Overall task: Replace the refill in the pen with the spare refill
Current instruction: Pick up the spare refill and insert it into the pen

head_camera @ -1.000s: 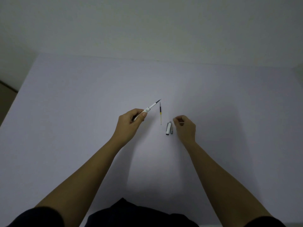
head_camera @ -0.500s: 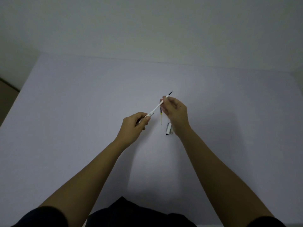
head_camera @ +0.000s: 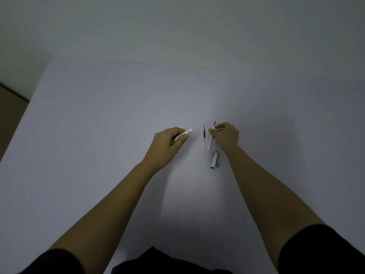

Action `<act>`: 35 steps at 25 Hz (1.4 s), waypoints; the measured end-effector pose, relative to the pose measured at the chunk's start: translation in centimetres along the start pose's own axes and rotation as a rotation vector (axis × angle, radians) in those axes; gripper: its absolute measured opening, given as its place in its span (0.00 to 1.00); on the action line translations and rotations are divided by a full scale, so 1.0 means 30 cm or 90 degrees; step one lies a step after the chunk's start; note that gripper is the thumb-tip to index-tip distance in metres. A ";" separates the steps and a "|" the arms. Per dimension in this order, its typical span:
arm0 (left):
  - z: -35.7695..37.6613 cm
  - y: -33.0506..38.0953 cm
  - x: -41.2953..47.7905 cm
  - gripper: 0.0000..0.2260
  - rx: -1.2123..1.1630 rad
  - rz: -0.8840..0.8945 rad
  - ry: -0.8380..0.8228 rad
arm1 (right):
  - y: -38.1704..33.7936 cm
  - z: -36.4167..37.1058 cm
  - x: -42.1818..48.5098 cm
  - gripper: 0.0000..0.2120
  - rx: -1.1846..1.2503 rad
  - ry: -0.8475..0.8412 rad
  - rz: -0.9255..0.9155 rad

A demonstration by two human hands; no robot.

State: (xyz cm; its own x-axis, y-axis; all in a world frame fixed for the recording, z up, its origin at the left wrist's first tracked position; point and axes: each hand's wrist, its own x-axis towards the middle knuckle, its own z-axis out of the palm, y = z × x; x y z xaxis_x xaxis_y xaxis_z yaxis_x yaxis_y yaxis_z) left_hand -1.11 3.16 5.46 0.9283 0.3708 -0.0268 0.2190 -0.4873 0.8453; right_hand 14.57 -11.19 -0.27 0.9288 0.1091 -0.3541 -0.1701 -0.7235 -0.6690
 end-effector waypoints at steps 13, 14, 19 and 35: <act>0.024 -0.034 0.087 0.09 0.032 -0.013 -0.019 | -0.002 0.035 0.016 0.11 -0.047 -0.025 -0.030; 0.025 -0.031 0.086 0.09 0.031 -0.012 -0.017 | -0.012 0.034 0.005 0.11 -0.054 -0.014 -0.050; 0.022 -0.022 0.078 0.09 0.033 -0.010 -0.012 | -0.050 0.071 -0.054 0.09 -0.201 -0.034 -0.137; -0.060 -0.025 0.040 0.09 0.048 -0.038 0.001 | -0.180 -0.014 -0.116 0.03 0.262 -0.062 0.016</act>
State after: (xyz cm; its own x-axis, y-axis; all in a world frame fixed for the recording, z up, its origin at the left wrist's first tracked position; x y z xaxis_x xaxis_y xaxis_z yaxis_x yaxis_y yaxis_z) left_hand -0.69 5.40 5.76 0.9125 0.4021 -0.0744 0.2955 -0.5225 0.7998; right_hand 12.38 -7.96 4.85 0.8906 0.1725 -0.4208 -0.3284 -0.3961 -0.8575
